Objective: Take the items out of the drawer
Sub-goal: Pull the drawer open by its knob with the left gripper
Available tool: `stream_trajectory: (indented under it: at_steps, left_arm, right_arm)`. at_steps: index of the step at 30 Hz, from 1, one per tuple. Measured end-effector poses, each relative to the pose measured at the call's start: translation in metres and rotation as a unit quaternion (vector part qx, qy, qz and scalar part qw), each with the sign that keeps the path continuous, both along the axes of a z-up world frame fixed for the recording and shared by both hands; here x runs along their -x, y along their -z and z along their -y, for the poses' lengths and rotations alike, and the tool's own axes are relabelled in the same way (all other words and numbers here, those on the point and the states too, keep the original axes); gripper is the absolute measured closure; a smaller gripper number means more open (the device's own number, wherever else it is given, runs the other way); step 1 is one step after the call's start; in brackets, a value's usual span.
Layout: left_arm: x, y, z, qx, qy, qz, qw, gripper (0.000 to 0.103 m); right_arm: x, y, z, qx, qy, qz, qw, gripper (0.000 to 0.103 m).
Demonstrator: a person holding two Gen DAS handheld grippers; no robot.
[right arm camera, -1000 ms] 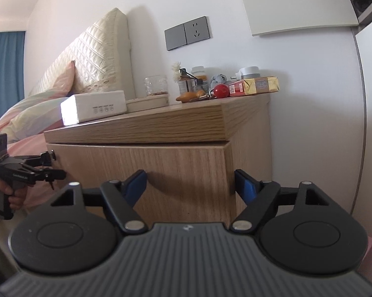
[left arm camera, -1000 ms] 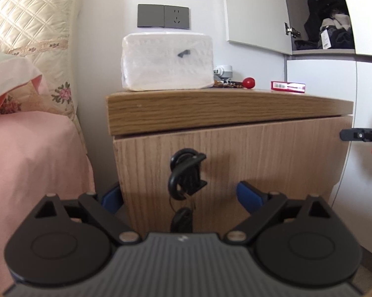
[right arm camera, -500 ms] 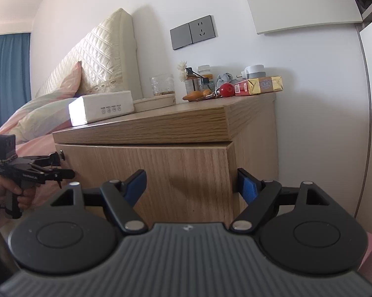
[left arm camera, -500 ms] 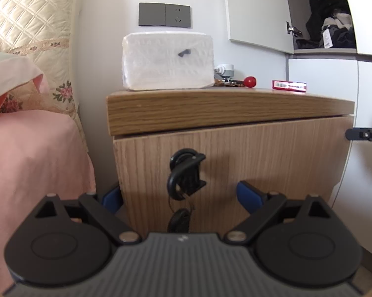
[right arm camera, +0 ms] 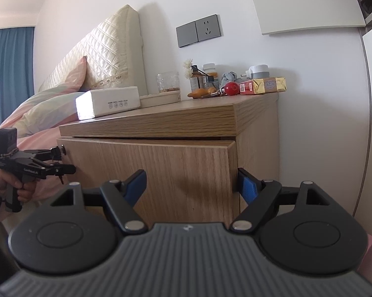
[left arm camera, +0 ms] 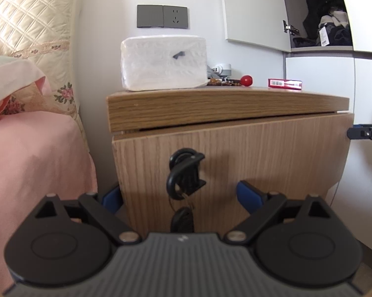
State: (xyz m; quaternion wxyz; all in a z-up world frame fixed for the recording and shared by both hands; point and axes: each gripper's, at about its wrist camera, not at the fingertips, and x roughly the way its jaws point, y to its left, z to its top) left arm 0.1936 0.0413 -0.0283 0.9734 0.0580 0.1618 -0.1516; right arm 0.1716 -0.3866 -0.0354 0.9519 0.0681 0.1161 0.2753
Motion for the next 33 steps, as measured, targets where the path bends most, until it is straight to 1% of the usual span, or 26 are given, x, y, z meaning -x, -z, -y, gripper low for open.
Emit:
stream_trajectory:
  at_steps: [7, 17, 33]
  left_arm:
    - [0.015, -0.001, 0.001, -0.001, -0.003, 0.0, 1.0, 0.007]
    - [0.043, -0.002, 0.004, -0.005, -0.004, 0.001, 1.0, 0.005]
    - [0.089, -0.003, 0.006, -0.017, -0.003, -0.001, 0.9999, 0.005]
  right_arm:
    - [0.016, -0.002, -0.001, 0.011, -0.002, -0.001, 1.0, 0.022]
    - [0.045, -0.004, 0.001, 0.008, -0.006, -0.003, 1.0, 0.022]
    - [0.085, -0.007, 0.003, 0.008, -0.016, -0.001, 1.0, 0.022]
